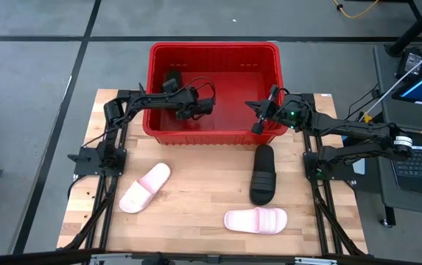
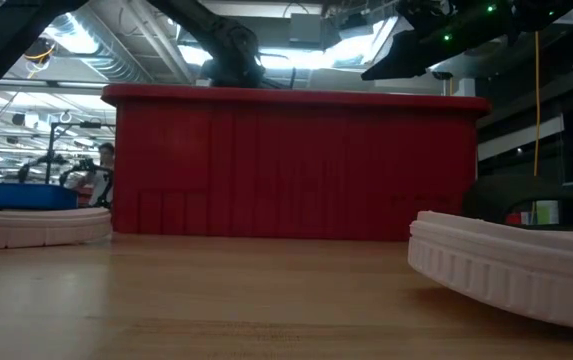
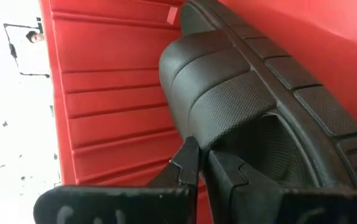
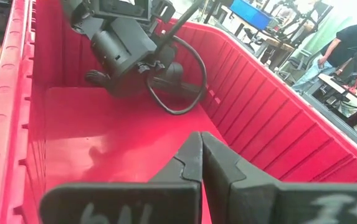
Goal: Pick and place slides into bin
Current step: Put the left black slides into the red bin
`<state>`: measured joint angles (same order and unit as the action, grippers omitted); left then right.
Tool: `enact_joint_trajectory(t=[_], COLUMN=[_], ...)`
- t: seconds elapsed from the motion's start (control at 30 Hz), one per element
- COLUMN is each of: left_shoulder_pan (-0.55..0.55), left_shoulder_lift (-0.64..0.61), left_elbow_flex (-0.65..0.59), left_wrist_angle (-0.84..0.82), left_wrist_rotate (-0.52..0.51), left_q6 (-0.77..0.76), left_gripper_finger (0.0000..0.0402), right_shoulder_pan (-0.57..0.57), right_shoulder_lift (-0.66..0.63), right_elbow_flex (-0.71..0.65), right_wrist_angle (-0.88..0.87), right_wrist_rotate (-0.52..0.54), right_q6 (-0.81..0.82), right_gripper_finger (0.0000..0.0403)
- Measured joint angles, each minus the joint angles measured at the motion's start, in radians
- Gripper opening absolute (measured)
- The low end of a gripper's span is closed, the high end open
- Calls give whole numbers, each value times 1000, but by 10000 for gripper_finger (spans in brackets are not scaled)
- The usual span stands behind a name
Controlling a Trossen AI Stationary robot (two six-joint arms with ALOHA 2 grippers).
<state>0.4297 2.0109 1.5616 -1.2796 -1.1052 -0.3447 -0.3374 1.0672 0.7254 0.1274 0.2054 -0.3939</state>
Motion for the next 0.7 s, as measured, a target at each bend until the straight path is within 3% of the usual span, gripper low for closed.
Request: enact_joint_trajectory(t=[0.33,0.7], left_shoulder_pan=[0,-9], left_shoulder_lift=[0,2], left_elbow_flex=[-4,-100], left_wrist_angle=[37,80], left_wrist_rotate=[-17,-53], left_q6=[0,-9], left_gripper_finger=[3,3], right_shoulder_pan=[0,0], right_shoulder_lift=[0,0], right_elbow_flex=[0,0], right_wrist_angle=[-44,-45], right_wrist_rotate=[0,0], right_q6=[0,0], right_gripper_finger=[6,6])
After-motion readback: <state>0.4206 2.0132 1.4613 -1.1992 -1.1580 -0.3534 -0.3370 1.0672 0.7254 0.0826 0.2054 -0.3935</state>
